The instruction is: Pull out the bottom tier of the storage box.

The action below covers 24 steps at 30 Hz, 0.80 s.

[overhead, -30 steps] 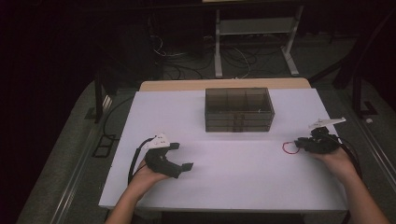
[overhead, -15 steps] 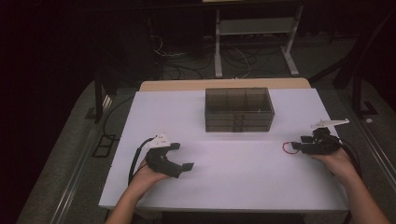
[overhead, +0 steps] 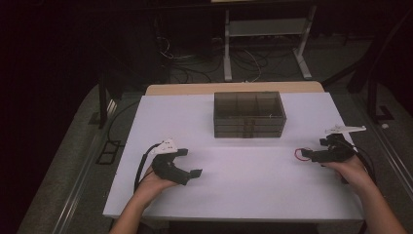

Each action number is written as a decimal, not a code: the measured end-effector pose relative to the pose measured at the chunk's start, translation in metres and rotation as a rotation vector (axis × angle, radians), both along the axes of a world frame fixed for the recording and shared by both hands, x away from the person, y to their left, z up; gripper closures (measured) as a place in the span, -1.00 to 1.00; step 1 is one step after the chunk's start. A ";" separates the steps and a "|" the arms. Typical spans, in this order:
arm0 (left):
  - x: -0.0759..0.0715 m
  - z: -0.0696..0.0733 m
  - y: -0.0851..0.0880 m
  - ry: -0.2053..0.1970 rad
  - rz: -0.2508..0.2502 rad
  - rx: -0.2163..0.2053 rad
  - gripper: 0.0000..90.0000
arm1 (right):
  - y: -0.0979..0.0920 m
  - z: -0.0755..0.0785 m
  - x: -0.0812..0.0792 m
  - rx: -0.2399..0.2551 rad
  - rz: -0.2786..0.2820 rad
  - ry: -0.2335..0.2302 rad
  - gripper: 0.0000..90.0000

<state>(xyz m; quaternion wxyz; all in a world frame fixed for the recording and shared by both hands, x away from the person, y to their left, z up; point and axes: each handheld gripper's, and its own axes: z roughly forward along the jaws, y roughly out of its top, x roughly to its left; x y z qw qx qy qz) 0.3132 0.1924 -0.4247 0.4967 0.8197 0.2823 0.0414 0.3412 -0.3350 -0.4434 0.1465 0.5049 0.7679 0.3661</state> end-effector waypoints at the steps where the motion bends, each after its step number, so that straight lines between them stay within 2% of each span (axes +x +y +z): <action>1: 0.000 0.000 0.000 0.001 -0.001 -0.001 -1.00 | 0.000 0.000 0.000 -0.003 -0.002 0.000 -0.90; 4: 0.000 0.000 0.000 0.000 0.000 -0.005 -1.00 | 0.001 -0.001 0.000 -0.004 -0.003 -0.002 -0.91; 8: 0.001 0.000 0.001 0.003 0.002 -0.008 -1.00 | 0.003 0.001 -0.001 -0.001 0.011 -0.016 -0.82; 14: 0.001 0.000 0.001 0.017 0.009 -0.021 -1.00 | 0.006 0.003 -0.004 0.015 0.028 -0.020 -0.82; 18: 0.000 0.002 0.001 -0.002 0.015 -0.018 -1.00 | 0.010 0.005 -0.006 0.025 0.035 -0.032 -0.80; 24: 0.000 0.003 0.000 -0.011 0.021 -0.027 -1.00 | 0.013 0.006 -0.009 0.028 0.041 -0.034 -0.81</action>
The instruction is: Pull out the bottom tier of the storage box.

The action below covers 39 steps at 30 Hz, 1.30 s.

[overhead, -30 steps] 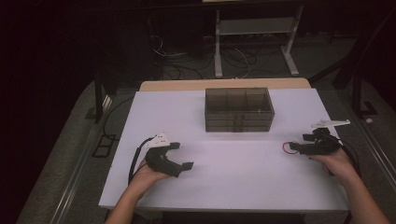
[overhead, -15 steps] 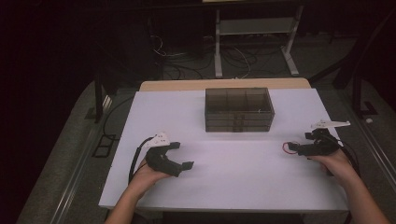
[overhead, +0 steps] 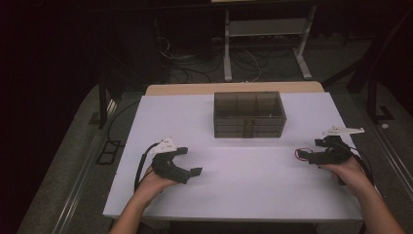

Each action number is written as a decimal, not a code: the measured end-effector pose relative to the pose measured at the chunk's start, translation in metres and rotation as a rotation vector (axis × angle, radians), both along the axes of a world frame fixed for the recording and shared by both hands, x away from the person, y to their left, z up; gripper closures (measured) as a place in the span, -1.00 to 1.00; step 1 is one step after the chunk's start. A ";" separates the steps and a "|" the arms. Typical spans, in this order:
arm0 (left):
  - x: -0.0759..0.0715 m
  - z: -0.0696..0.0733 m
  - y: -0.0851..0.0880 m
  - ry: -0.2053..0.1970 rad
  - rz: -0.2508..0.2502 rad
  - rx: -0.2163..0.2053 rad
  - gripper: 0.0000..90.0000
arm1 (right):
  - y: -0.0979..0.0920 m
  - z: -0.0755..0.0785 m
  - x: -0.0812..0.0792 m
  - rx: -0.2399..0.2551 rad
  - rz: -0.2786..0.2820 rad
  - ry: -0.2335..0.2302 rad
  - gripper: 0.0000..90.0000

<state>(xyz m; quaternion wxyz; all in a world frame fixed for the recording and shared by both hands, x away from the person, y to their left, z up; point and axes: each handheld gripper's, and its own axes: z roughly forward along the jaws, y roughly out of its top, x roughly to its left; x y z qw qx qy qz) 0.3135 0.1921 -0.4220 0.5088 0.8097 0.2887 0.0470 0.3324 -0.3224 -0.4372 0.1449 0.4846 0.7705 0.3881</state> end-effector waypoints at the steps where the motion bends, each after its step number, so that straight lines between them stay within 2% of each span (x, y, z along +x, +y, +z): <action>1: 0.000 0.000 0.000 0.002 -0.001 0.001 -1.00 | 0.001 0.000 0.000 -0.001 0.001 -0.004 -0.82; 19: 0.000 -0.002 -0.002 0.009 -0.009 0.010 -1.00 | 0.012 0.005 -0.005 0.022 0.045 -0.021 -0.82; 24: 0.000 -0.002 -0.001 0.005 -0.011 0.009 -1.00 | 0.019 0.009 -0.005 0.031 0.062 -0.033 -0.81; 39: 0.000 -0.002 -0.001 0.003 -0.014 0.003 -1.00 | 0.038 0.008 -0.007 0.036 0.127 -0.030 -0.81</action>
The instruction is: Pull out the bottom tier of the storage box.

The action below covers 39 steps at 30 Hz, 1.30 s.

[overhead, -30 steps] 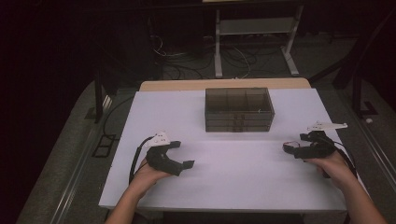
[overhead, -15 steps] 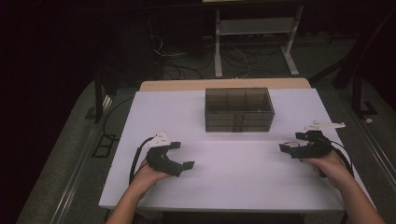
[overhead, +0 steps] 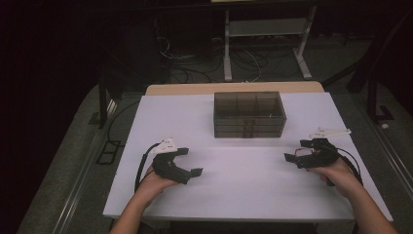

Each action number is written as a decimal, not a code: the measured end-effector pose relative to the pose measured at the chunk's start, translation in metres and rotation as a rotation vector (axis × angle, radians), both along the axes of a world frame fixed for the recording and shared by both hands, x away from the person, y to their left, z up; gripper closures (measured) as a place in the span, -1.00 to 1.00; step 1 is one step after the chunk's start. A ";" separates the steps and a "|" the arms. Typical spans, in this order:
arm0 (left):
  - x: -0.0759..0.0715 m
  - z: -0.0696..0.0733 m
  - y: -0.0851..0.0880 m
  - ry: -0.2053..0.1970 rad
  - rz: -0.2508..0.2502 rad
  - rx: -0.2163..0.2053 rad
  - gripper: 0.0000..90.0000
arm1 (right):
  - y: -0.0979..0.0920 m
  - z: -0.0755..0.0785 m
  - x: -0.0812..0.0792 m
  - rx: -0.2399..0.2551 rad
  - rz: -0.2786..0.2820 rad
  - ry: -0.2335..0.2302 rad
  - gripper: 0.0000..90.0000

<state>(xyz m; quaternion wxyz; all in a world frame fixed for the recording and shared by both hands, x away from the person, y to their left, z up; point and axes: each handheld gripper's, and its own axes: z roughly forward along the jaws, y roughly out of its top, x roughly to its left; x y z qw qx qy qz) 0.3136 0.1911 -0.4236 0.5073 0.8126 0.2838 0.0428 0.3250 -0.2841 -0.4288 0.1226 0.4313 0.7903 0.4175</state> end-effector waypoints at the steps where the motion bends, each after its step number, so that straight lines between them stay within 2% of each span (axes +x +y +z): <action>1: 0.000 0.000 0.000 -0.001 0.000 0.001 -1.00 | 0.001 0.000 0.000 0.003 0.004 0.001 -0.81; 29: -0.001 0.001 -0.002 0.002 -0.004 -0.013 -1.00 | 0.034 0.000 0.006 0.048 0.070 0.002 -0.80; 39: -0.001 0.002 -0.002 -0.005 0.006 -0.018 -1.00 | 0.044 -0.001 0.012 0.033 0.086 -0.012 -0.77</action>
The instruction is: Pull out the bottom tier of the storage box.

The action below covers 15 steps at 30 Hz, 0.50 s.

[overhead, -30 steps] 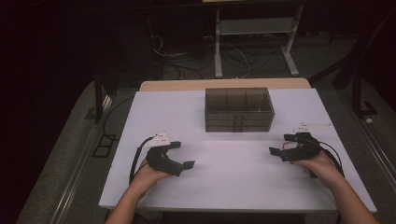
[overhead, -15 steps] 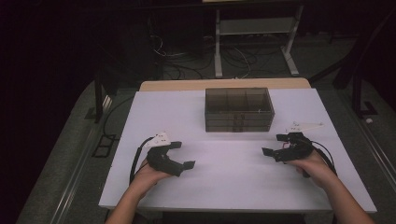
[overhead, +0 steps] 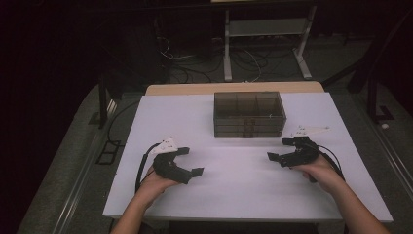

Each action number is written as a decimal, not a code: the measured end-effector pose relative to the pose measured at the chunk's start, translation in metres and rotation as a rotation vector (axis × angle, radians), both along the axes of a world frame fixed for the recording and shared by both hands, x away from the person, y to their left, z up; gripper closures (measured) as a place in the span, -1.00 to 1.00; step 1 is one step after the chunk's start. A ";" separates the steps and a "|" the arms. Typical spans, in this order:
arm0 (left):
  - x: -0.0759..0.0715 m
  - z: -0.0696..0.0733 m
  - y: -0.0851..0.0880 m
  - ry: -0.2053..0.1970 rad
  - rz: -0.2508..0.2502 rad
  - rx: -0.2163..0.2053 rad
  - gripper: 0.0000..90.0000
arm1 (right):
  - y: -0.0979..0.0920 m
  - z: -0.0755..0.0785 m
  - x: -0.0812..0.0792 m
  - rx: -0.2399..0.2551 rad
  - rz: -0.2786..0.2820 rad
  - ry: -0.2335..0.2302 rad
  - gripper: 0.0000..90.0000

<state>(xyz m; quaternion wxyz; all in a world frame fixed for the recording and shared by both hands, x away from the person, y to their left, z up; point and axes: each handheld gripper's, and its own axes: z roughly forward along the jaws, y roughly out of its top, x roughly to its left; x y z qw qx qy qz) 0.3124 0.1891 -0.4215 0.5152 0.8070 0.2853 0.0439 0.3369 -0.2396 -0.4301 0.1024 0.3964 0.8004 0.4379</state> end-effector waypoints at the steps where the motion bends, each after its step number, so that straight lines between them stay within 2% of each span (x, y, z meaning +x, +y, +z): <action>1: 0.000 0.000 0.000 0.000 0.002 -0.002 -1.00 | 0.001 0.000 0.000 -0.003 0.004 0.003 -0.77; 15: 0.000 0.000 0.001 0.003 0.003 -0.008 -1.00 | 0.024 0.002 0.010 0.001 0.043 0.003 -0.76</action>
